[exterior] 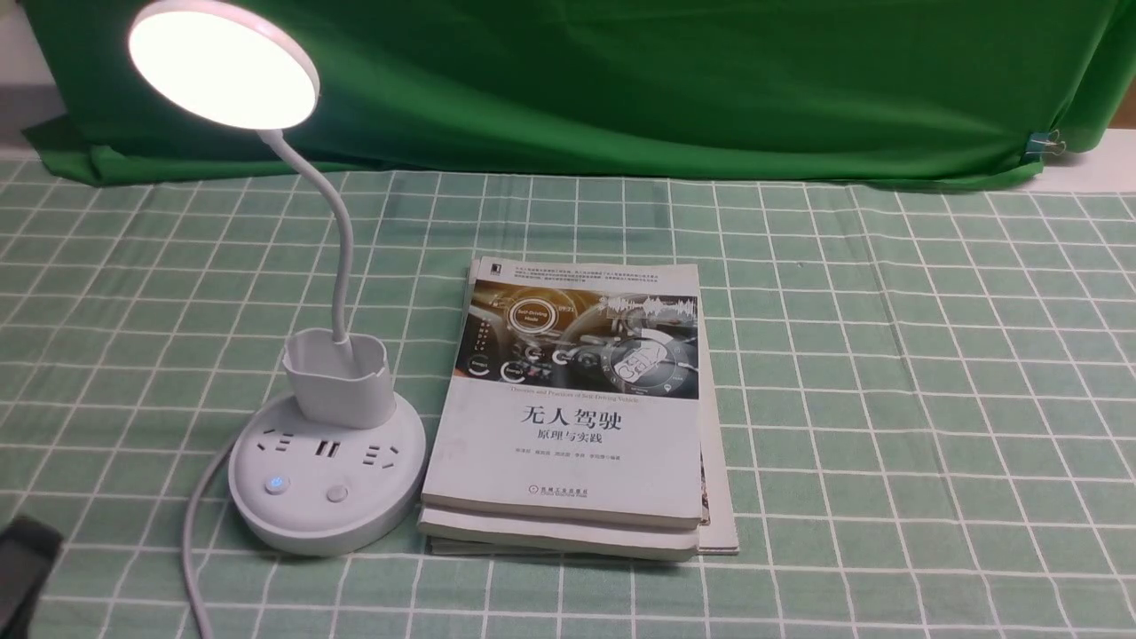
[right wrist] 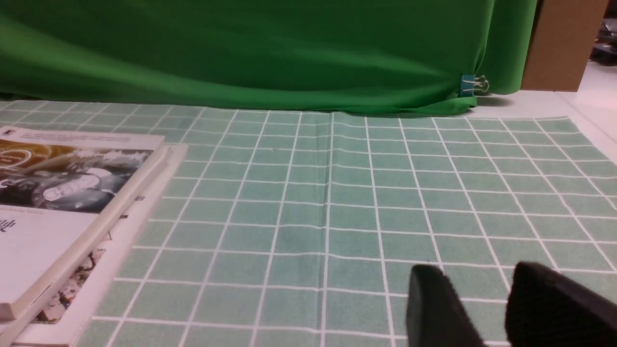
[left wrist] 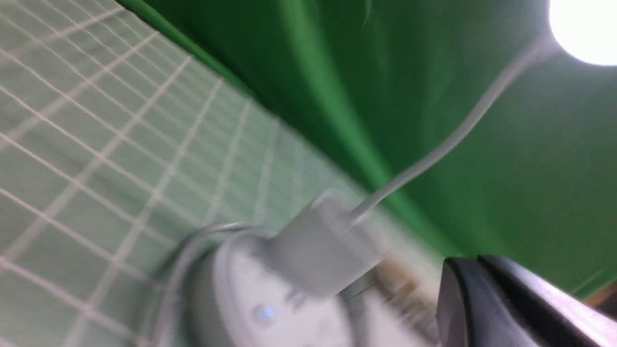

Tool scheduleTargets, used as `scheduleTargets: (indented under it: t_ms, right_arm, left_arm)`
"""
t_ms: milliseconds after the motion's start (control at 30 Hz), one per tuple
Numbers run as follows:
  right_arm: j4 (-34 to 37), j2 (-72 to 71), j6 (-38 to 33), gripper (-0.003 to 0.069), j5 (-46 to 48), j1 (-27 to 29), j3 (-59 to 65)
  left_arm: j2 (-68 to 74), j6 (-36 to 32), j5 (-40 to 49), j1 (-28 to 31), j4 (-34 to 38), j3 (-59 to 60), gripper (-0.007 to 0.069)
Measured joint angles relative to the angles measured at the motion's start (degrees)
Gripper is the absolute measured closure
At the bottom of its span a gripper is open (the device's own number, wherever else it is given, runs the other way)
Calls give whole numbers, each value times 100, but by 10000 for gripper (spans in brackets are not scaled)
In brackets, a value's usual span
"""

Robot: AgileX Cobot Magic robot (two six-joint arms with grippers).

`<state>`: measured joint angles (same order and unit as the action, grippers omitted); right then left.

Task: Turn off the desk lamp on the blue coffee tablecloth by hand.
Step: 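Press the power button on the round power strip under the lamp with the left gripper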

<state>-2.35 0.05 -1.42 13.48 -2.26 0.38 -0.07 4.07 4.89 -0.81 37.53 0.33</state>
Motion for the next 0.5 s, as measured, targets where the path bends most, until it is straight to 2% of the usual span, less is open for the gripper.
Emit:
scheduleTargets:
  t_ms: [100,200,300,367,400,433,500]
  right_arm:
    - [0,0,0,417,0,0,0]
    - [0,0,0,417,0,0,0]
    - [0,0,0,417,0,0,0]
    - [0,0,0,417,0,0,0]
    - [0,0,0,417,0,0,0]
    - [0,0,0,417,0,0,0]
    - [0,0,0,417,0,0,0]
  left_arm:
    - [0,42,-229,0,172,0,624]
    - [0,82,41,0,218,-33,624]
    - [123,65,624,0,167,-384,624]
    - [674,54,1351,0,-206,-1067,624]
    - [674,54,1351,0,-206,-1067,624]
    - [1291,48,2044,0,-661,-1755,624]
    - [2107,-61,2834,0,-1080,-2372,624]
